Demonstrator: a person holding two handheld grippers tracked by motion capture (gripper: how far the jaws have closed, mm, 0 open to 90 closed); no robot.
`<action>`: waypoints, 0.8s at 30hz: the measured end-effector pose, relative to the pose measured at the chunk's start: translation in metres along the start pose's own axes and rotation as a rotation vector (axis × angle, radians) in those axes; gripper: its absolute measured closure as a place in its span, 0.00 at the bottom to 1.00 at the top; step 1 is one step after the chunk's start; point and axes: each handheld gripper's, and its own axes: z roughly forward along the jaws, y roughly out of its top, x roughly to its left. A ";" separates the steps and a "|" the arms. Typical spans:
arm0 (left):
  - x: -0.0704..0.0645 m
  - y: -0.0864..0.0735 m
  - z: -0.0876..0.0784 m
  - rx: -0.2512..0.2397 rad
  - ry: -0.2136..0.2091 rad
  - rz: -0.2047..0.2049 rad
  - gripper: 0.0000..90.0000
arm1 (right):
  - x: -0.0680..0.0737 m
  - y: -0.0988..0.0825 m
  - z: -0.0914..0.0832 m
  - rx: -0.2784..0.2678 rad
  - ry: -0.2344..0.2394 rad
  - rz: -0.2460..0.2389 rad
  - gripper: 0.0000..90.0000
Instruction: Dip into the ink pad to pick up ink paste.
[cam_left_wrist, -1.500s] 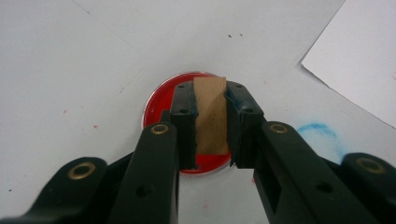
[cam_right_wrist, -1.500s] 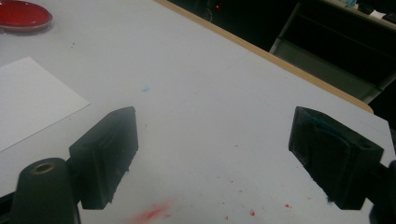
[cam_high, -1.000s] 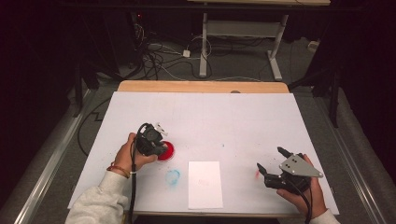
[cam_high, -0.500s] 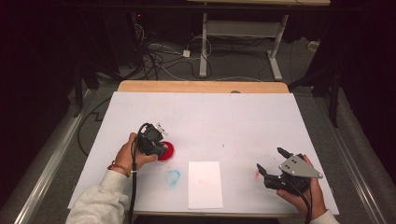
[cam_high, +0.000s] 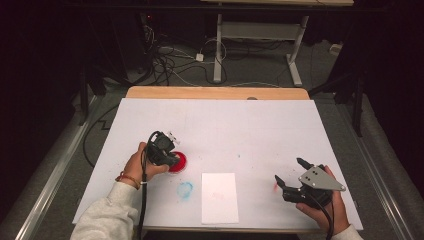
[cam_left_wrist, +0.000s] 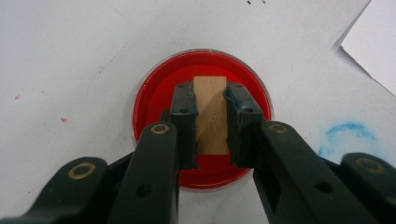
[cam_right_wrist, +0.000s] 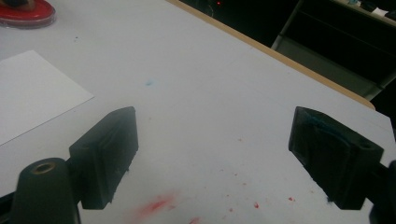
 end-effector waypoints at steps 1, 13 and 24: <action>0.000 0.000 0.000 -0.001 -0.001 0.000 0.82 | 0.000 0.000 0.000 0.001 0.000 0.000 0.18; -0.002 -0.001 0.001 -0.006 0.016 0.002 0.82 | 0.000 0.000 0.000 0.000 0.006 -0.003 0.18; -0.005 -0.001 0.001 -0.007 0.030 0.003 0.82 | 0.000 0.000 0.000 0.002 0.004 -0.007 0.18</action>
